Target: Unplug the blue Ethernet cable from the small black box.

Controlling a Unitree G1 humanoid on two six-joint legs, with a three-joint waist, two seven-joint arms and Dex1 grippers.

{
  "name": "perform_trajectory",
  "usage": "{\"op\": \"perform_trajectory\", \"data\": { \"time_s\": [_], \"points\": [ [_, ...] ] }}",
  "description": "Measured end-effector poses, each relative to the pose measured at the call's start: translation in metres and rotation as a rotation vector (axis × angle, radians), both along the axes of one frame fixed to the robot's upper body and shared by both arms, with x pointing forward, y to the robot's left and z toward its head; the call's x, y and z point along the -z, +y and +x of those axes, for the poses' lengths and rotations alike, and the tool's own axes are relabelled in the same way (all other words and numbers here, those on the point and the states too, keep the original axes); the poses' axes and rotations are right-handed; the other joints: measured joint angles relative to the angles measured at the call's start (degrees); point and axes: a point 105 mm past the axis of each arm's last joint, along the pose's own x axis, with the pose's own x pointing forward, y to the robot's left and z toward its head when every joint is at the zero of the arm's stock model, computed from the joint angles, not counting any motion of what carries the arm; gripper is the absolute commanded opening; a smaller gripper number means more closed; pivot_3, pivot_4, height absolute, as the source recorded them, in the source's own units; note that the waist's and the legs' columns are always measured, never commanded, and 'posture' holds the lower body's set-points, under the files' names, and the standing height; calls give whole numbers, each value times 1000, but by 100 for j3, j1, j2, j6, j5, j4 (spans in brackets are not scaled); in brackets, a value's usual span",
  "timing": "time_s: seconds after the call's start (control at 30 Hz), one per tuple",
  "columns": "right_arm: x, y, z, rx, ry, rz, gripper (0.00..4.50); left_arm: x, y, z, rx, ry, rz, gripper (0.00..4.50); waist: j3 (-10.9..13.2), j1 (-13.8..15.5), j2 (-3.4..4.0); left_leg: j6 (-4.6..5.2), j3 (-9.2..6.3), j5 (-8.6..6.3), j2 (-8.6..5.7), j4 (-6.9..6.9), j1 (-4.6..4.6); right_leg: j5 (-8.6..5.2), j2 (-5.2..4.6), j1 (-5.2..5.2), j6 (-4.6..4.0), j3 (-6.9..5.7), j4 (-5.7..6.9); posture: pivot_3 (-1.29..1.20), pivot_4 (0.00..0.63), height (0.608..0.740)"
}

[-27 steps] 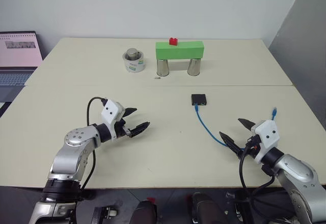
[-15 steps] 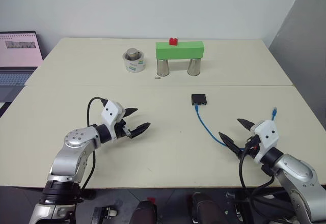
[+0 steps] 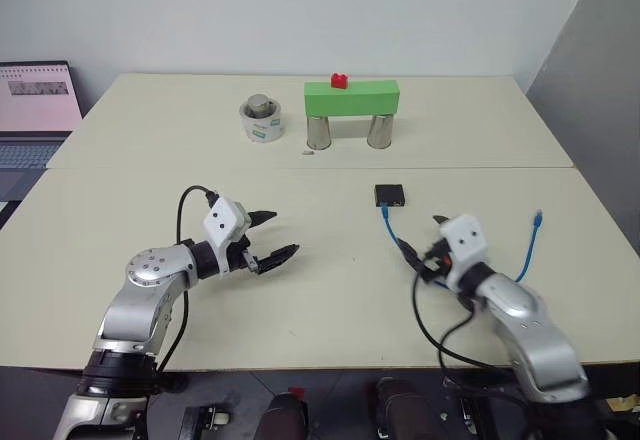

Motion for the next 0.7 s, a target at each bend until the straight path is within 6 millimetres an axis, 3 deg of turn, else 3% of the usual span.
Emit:
{"op": "perform_trajectory", "data": {
  "time_s": [0.17, 0.3, 0.7],
  "points": [
    [13, 27, 23, 49, 60, 38, 4471, -3, -1, 0, 27, -12, 3, 4500, -2, -2, -3, 0, 1, 0, 0, 1, -2, 1, -1, 0, -1, 1, -2, 0, 150, 740],
    [17, 31, 50, 175, 95, 58, 4471, -6, -4, 2, 40, -28, 9, 4500, -1, -15, -3, 0, 0, 0, 1, 1, -3, 1, -1, -4, -2, 0, 3, 0, 150, 740],
    [25, 25, 56, 278, 140, 92, 1445, -4, -4, 4, 20, -25, -1, 4500, -2, -1, -3, 1, 1, 0, 0, 4, 0, 2, -2, 0, 0, 1, 3, 0, 150, 740]
  ]
}}
